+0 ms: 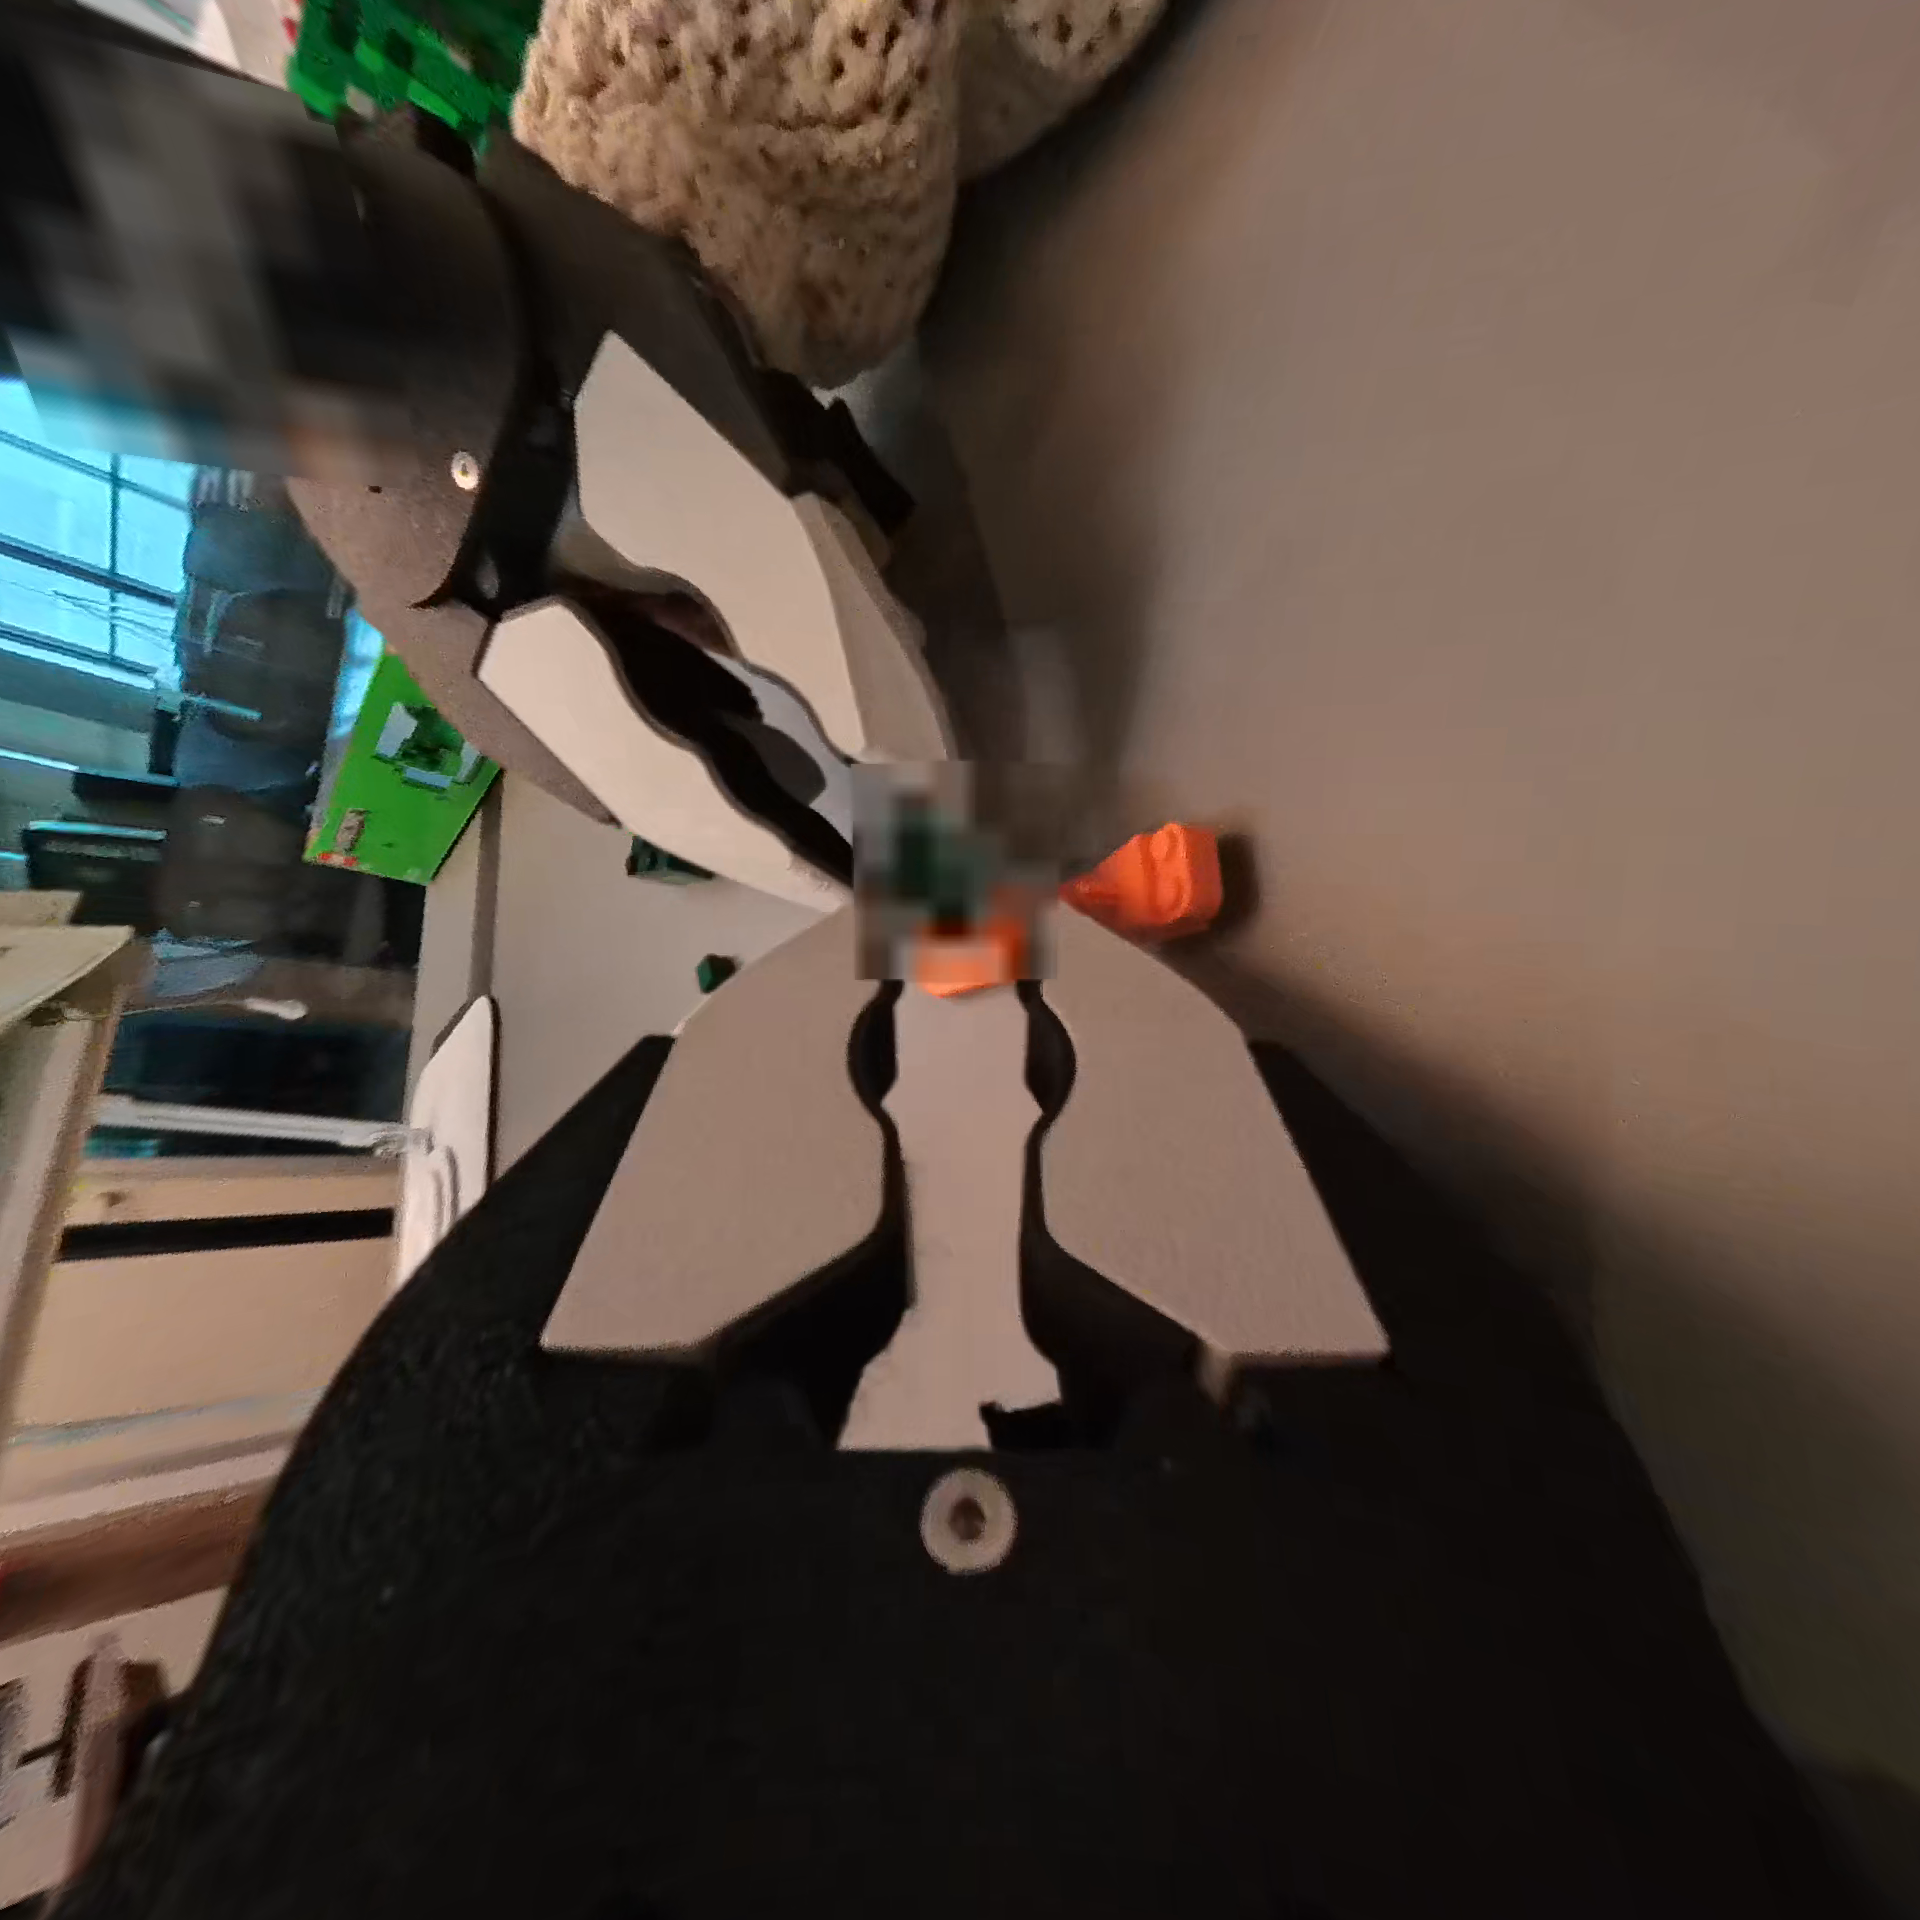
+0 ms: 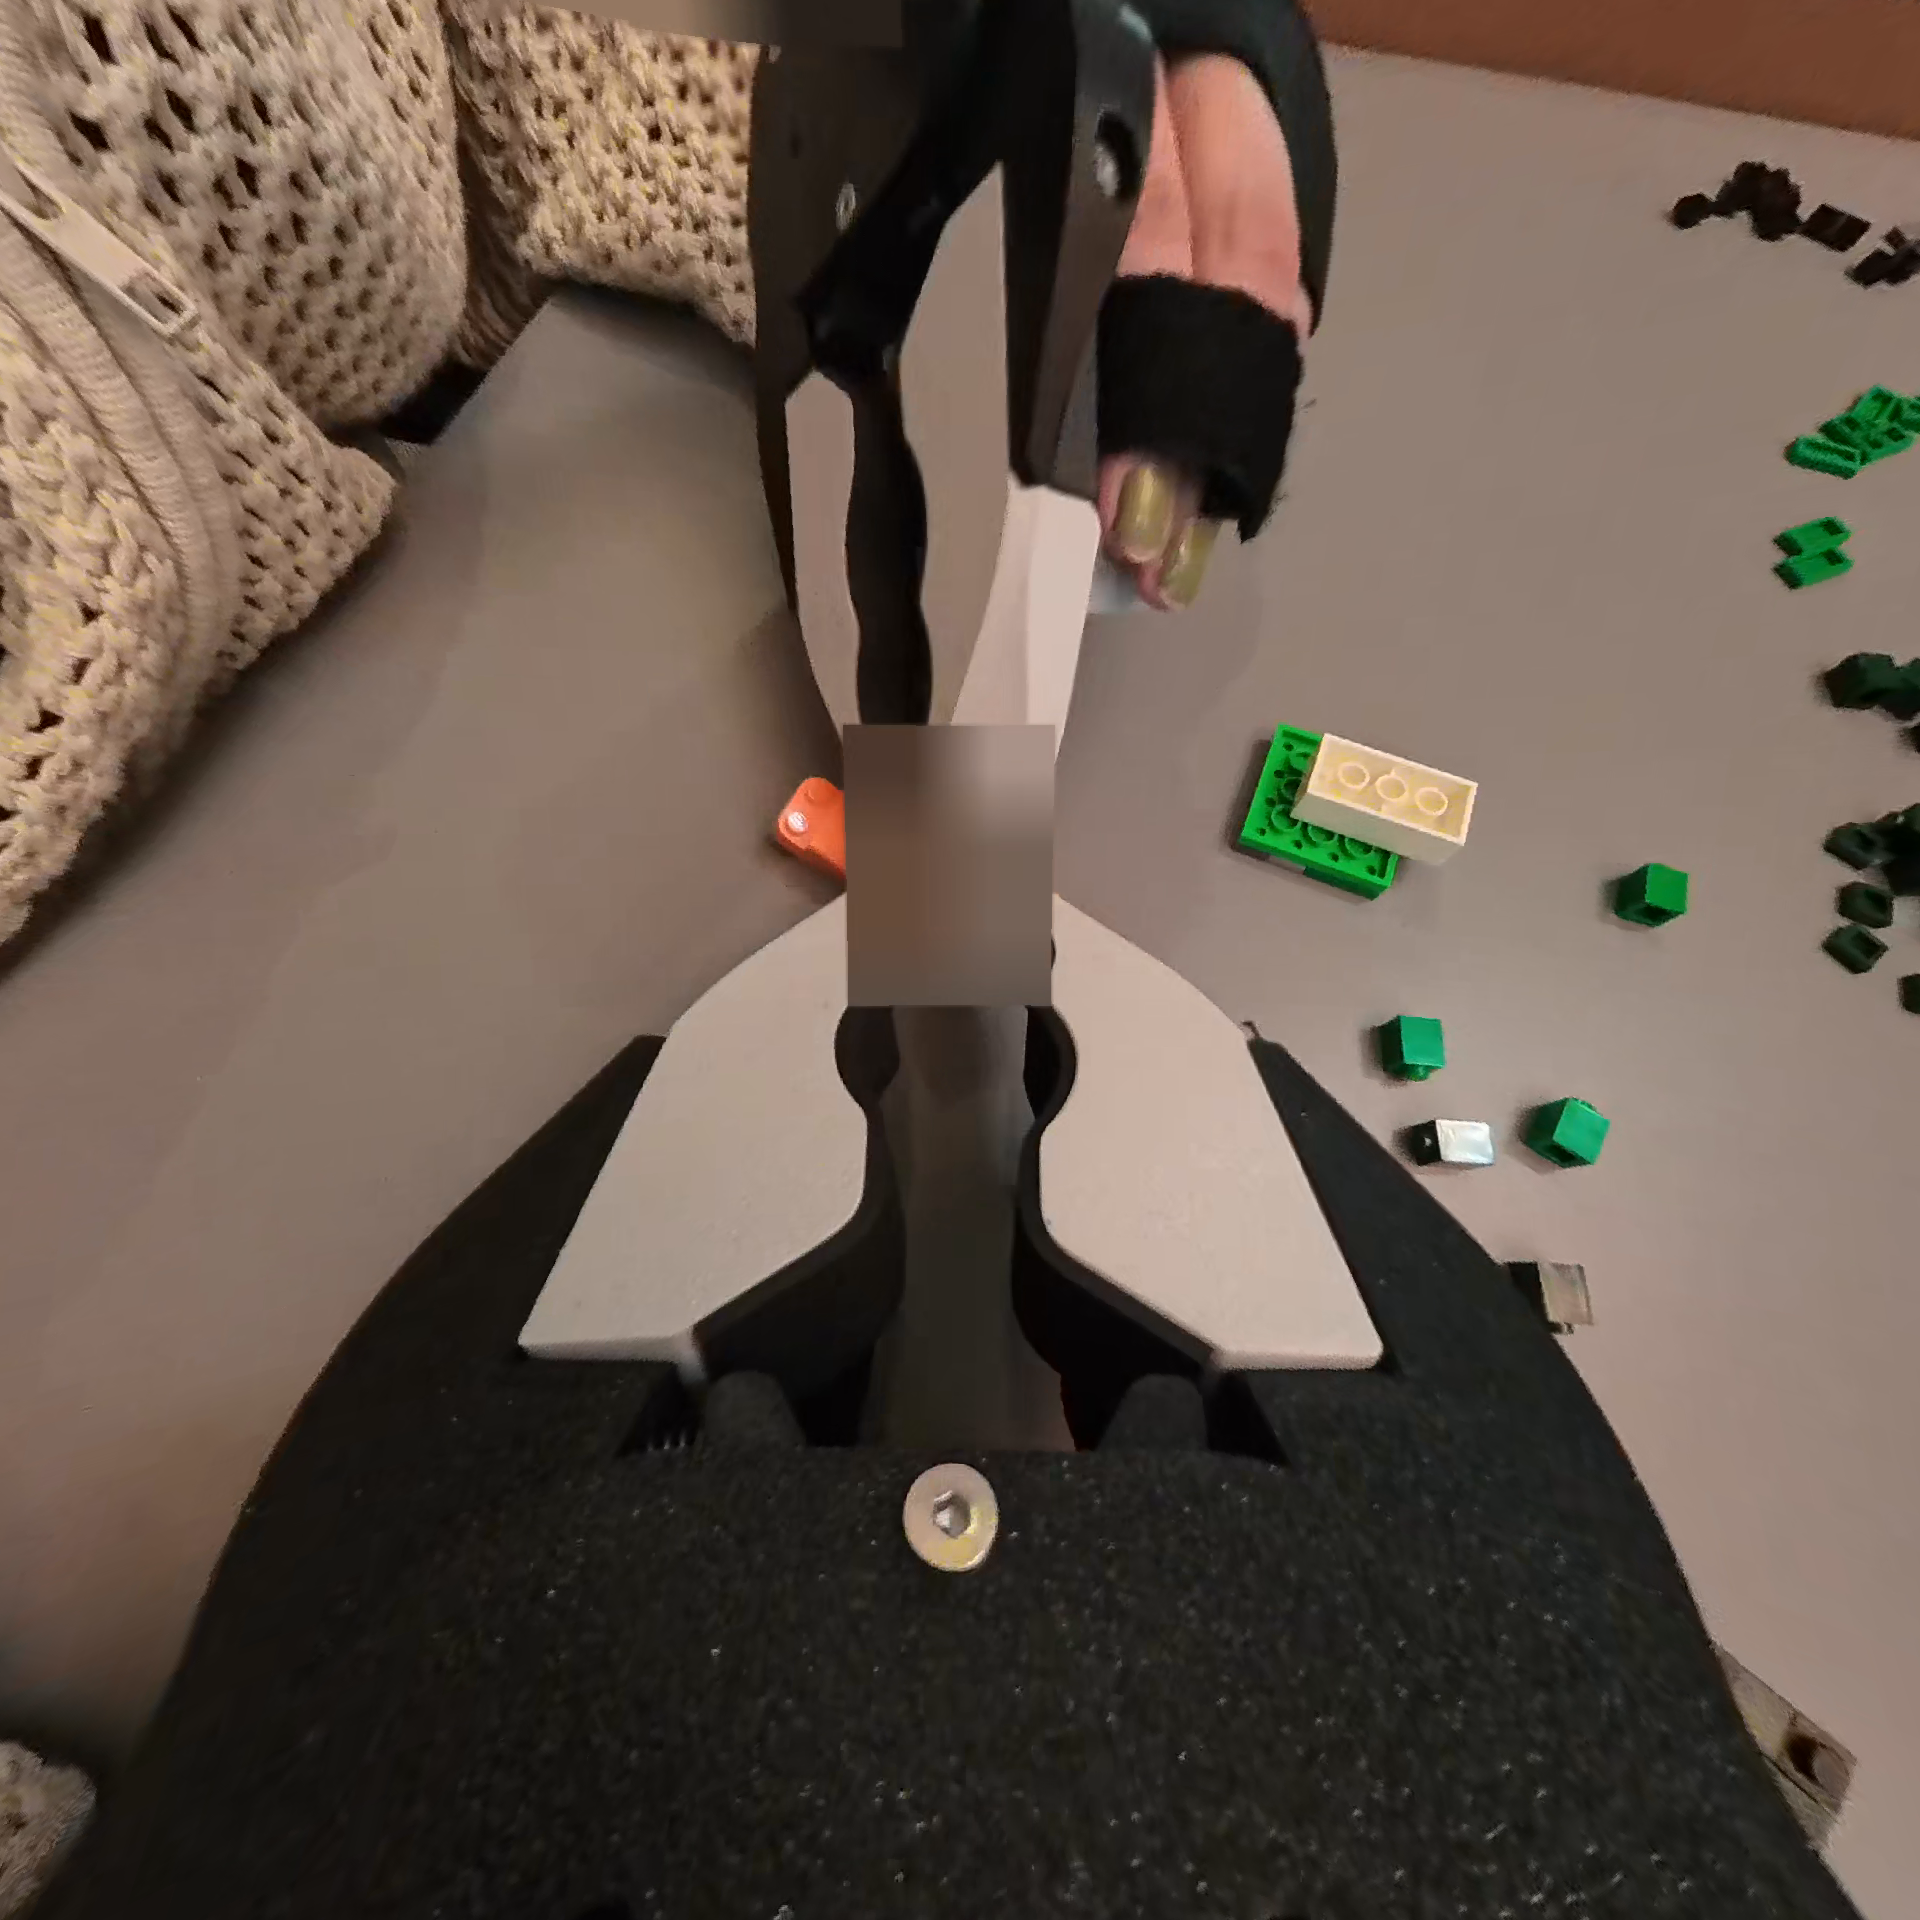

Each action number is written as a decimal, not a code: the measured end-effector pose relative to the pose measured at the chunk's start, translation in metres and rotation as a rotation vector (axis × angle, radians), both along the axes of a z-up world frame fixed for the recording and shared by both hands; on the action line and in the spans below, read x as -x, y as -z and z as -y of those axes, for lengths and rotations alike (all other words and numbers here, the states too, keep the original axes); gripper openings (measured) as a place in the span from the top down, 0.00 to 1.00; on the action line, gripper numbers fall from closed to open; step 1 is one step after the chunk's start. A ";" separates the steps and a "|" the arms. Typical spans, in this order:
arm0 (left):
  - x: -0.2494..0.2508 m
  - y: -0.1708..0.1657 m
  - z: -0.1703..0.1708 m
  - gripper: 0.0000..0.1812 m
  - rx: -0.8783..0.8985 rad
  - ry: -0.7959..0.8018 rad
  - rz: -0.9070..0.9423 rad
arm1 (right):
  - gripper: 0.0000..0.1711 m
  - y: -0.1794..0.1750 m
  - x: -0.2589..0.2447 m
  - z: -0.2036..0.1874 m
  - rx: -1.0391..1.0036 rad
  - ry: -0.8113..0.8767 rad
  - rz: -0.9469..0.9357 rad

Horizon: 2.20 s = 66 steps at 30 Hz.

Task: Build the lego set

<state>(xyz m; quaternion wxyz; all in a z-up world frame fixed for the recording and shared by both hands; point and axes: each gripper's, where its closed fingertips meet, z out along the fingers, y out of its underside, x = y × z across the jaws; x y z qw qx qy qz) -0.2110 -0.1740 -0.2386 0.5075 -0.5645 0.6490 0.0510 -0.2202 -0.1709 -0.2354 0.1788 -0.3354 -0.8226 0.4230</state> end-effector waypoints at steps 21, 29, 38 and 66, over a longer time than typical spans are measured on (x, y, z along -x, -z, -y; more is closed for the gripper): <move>0.017 -0.026 -0.012 0.98 0.808 -0.129 0.745 | 0.89 -0.023 0.014 0.001 0.247 0.307 -0.110; 0.019 -0.029 -0.024 0.86 0.655 -0.183 0.736 | 0.97 -0.023 0.022 -0.007 0.327 0.403 -0.075; 0.029 -0.046 -0.038 0.75 -0.050 -0.295 0.404 | 0.97 -0.056 0.040 -0.012 0.906 0.478 -0.085; 0.001 -0.009 -0.007 0.81 0.512 -0.075 0.463 | 0.90 -0.024 0.005 0.014 0.034 0.128 -0.338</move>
